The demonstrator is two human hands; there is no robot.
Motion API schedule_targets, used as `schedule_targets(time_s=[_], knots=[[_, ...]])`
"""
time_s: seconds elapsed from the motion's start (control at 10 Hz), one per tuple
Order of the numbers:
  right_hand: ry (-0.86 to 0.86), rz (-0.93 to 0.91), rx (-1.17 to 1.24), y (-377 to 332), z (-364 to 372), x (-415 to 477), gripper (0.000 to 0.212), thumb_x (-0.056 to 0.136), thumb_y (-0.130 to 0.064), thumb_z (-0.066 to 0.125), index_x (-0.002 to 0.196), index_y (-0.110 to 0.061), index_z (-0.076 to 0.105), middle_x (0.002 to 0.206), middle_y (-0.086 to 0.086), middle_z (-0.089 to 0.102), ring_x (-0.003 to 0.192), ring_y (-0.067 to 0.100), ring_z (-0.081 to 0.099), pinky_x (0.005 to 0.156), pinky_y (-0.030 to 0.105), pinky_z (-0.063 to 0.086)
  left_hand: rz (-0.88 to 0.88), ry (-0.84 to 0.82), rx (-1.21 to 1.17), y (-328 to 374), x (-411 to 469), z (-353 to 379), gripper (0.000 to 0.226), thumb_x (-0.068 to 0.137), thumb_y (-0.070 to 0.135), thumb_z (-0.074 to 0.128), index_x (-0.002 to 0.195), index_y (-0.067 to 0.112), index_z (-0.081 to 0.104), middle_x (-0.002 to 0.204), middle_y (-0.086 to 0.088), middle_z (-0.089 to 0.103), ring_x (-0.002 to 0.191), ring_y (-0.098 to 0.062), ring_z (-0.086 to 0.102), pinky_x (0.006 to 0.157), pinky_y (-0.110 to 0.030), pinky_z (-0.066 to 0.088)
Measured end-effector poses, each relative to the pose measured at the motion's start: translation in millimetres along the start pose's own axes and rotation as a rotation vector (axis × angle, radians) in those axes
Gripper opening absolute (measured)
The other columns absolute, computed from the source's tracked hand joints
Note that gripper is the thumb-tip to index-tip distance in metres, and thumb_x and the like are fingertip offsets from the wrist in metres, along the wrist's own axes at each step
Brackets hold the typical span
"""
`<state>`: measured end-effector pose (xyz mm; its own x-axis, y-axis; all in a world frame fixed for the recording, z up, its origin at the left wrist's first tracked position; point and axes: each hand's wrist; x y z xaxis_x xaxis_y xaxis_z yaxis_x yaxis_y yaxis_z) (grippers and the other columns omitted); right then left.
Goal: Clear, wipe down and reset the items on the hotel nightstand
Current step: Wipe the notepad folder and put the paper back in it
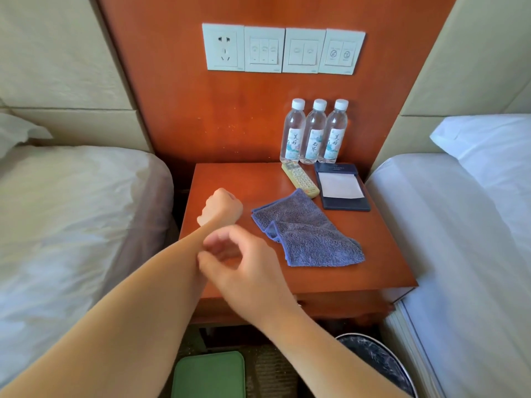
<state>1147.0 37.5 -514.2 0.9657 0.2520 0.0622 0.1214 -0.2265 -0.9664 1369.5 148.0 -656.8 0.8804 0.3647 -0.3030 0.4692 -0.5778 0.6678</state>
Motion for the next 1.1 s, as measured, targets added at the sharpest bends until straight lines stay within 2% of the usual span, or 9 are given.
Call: schedule_targets(time_s=[0.1, 0.3, 0.5, 0.6, 0.7, 0.8, 0.9, 1.0, 1.1], knots=[[0.03, 0.142, -0.088, 4.3, -0.3, 17.8, 0.029, 0.081, -0.033, 0.069, 0.108, -0.026, 0.061, 0.106, -0.006, 0.062, 0.092, 0.004, 0.06, 0.087, 0.022, 0.048, 0.03, -0.007, 0.001, 21.1, -54.3, -22.9, 0.023, 0.081, 0.022, 0.049, 0.094, 0.033, 0.065, 0.089, 0.006, 0.062, 0.086, -0.019, 0.058, 0.092, -0.034, 0.044], [0.002, 0.139, 0.01, -2.5, 7.0, 11.8, 0.007, 0.073, -0.028, 0.065, 0.077, -0.024, 0.068, 0.074, -0.006, 0.069, 0.069, 0.019, 0.07, 0.073, 0.043, 0.06, 0.015, 0.121, 0.105, -0.7, 7.1, 1.3, 0.03, 0.066, 0.041, 0.044, 0.089, 0.033, 0.062, 0.091, 0.005, 0.064, 0.083, -0.022, 0.059, 0.088, -0.043, 0.046], [0.089, 0.216, -0.176, -1.1, 7.1, 30.0, 0.014, 0.084, -0.025, 0.061, 0.096, -0.024, 0.066, 0.093, -0.007, 0.067, 0.097, 0.017, 0.063, 0.087, 0.033, 0.049, 0.0, 0.073, 0.15, 15.5, -58.6, -34.6, 0.016, 0.08, 0.027, 0.049, 0.089, 0.037, 0.058, 0.088, 0.009, 0.053, 0.086, -0.018, 0.051, 0.095, -0.043, 0.038], [-0.006, 0.171, -0.123, -15.8, 13.5, 2.0, 0.012, 0.081, -0.025, 0.061, 0.091, -0.026, 0.069, 0.09, -0.007, 0.069, 0.088, 0.015, 0.066, 0.08, 0.029, 0.054, 0.039, 0.183, 0.132, -52.6, 65.8, 14.1, 0.031, 0.062, 0.052, 0.042, 0.088, 0.042, 0.056, 0.093, 0.007, 0.06, 0.088, -0.025, 0.056, 0.086, -0.059, 0.037], [-0.135, 0.167, 0.027, -23.8, 14.7, -13.3, 0.008, 0.076, -0.026, 0.063, 0.079, -0.023, 0.07, 0.081, -0.004, 0.071, 0.064, 0.014, 0.069, 0.064, 0.029, 0.058, 0.124, 0.198, 0.154, -73.9, 126.4, 32.6, 0.043, 0.054, 0.059, 0.035, 0.091, 0.046, 0.053, 0.101, 0.008, 0.062, 0.093, -0.03, 0.057, 0.078, -0.066, 0.034], [-0.027, 0.165, -0.15, -2.7, 3.9, 10.5, 0.017, 0.068, -0.039, 0.06, 0.077, -0.03, 0.07, 0.084, -0.007, 0.072, 0.079, 0.019, 0.07, 0.074, 0.038, 0.058, 0.066, 0.203, 0.256, -22.6, -44.7, -37.2, 0.029, 0.076, 0.042, 0.049, 0.102, 0.035, 0.059, 0.11, 0.002, 0.058, 0.108, -0.03, 0.054, 0.094, -0.062, 0.034], [0.002, 0.168, -0.448, 27.3, -14.0, 30.7, 0.016, 0.083, -0.031, 0.061, 0.096, -0.027, 0.068, 0.093, -0.009, 0.068, 0.096, 0.018, 0.063, 0.08, 0.03, 0.049, 0.087, 0.223, 0.29, -13.6, -108.3, -53.9, 0.029, 0.087, 0.025, 0.048, 0.114, 0.028, 0.059, 0.12, -0.001, 0.055, 0.117, -0.028, 0.051, 0.101, -0.05, 0.031], [-0.029, 0.137, -0.732, 56.0, -26.5, 35.1, 0.037, 0.088, -0.033, 0.061, 0.123, -0.023, 0.057, 0.123, 0.001, 0.061, 0.119, 0.024, 0.052, 0.093, 0.036, 0.046, 0.233, 0.221, 0.35, -25.1, -139.7, -56.8, 0.031, 0.088, 0.025, 0.046, 0.117, 0.028, 0.056, 0.123, -0.002, 0.054, 0.117, -0.028, 0.052, 0.1, -0.048, 0.031], [-0.022, 0.071, -0.969, 76.2, -33.4, 27.9, 0.049, 0.09, -0.037, 0.06, 0.135, -0.021, 0.047, 0.134, 0.005, 0.054, 0.126, 0.027, 0.045, 0.097, 0.041, 0.043, 0.413, 0.205, 0.501, -44.1, -163.9, -52.8, 0.033, 0.092, 0.028, 0.047, 0.124, 0.026, 0.051, 0.125, -0.004, 0.054, 0.115, -0.028, 0.053, 0.1, -0.048, 0.032]])
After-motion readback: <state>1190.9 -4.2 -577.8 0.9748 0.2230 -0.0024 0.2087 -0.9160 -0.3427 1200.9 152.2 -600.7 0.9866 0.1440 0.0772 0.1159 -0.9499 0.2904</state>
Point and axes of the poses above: each hand's wrist, its own x-axis towards the middle knuckle, its own z-axis out of the palm, y = z × x
